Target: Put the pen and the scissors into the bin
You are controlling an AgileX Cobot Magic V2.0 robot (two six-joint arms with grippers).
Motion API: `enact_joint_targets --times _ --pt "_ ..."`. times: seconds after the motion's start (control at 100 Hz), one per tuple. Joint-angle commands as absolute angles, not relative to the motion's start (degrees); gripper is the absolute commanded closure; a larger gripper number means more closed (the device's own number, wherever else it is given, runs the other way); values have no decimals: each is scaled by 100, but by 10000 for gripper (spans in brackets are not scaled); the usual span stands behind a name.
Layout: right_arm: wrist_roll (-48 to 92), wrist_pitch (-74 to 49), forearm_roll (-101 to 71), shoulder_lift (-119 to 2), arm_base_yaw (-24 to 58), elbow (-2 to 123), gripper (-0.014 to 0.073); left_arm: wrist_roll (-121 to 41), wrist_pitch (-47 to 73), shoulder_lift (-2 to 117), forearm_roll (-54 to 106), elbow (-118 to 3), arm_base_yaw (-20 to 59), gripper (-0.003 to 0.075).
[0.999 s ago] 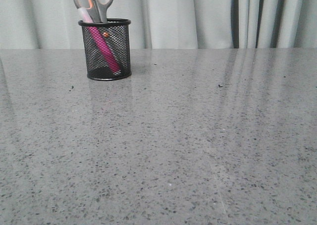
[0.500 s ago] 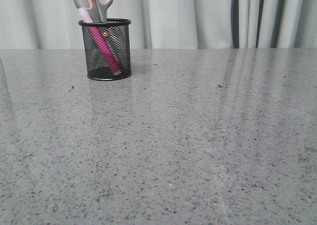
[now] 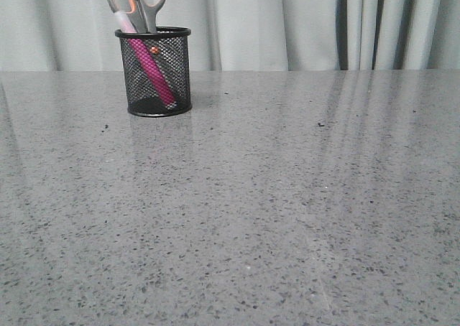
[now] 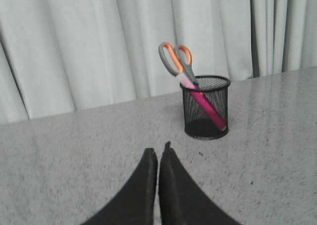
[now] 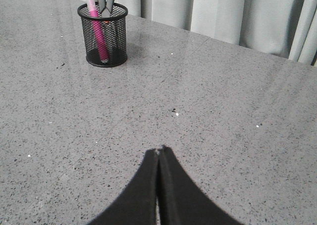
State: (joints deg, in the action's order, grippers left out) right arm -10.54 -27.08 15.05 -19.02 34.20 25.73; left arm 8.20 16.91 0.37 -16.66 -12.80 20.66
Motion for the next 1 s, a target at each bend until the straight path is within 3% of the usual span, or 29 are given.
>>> enact_joint_targets --times 0.0,0.3,0.48,0.989 --pt "-990 -2328 1625 -1914 3407 2711 664 665 794 30 -1275 -938 1680 739" --pt "-990 -2328 1625 -1914 3407 2711 664 665 923 -206 -856 196 692 739" --pt "-990 -2328 1625 -1914 3407 2711 664 665 1657 -206 -730 256 618 739" --pt "-990 -2328 1625 -1914 3407 2711 664 665 1591 -206 -719 256 618 739"
